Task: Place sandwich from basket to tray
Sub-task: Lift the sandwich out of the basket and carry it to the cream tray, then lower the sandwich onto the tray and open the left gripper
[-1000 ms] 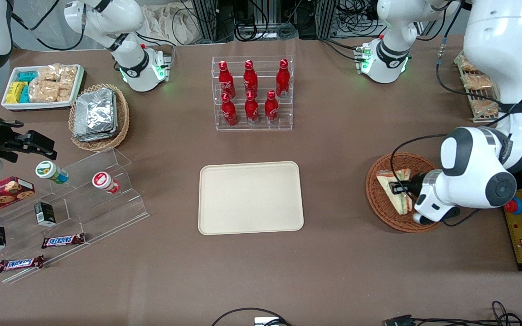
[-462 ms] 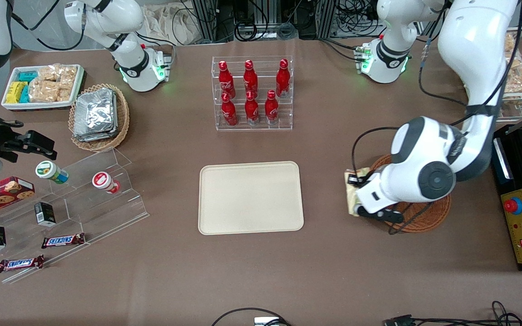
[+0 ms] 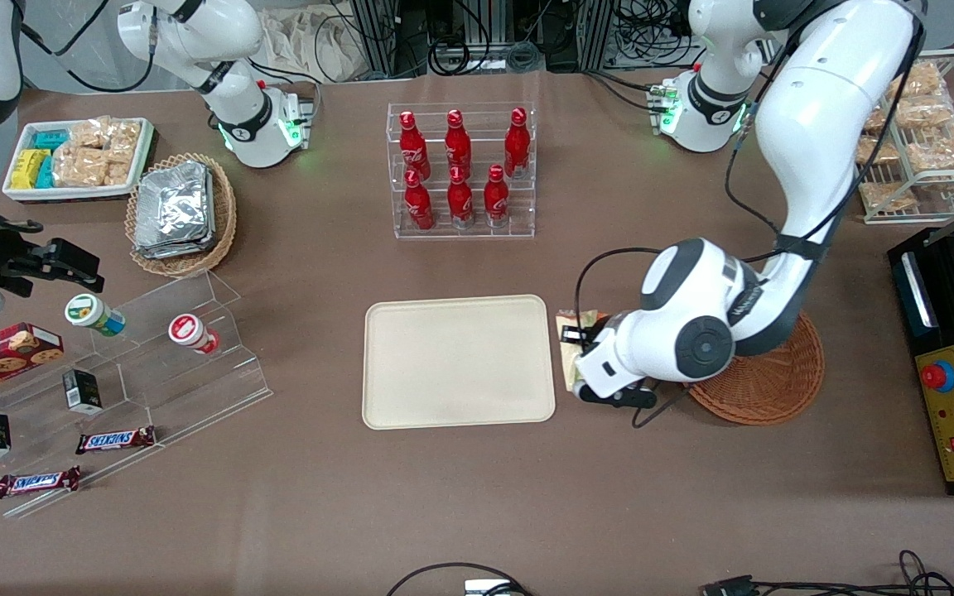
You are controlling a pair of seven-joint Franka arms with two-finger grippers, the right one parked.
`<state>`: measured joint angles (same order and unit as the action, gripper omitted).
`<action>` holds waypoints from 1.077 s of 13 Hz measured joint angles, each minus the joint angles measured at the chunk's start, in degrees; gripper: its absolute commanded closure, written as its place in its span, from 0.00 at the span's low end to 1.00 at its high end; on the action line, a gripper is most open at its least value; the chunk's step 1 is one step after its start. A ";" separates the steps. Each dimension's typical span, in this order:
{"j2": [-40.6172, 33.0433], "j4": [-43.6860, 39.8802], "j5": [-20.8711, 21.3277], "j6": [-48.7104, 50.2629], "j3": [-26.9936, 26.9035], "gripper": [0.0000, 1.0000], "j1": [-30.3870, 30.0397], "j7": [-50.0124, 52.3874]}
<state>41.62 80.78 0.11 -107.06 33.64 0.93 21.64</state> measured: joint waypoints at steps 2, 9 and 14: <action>2.49 -0.34 0.09 -3.10 0.02 1.00 3.14 0.56; 10.26 -0.99 2.43 -9.25 -1.10 0.97 6.09 0.95; 10.26 -1.37 4.34 -9.25 -1.09 0.00 6.12 0.95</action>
<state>51.88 79.41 4.45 -116.31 32.55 7.06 22.59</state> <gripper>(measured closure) 0.652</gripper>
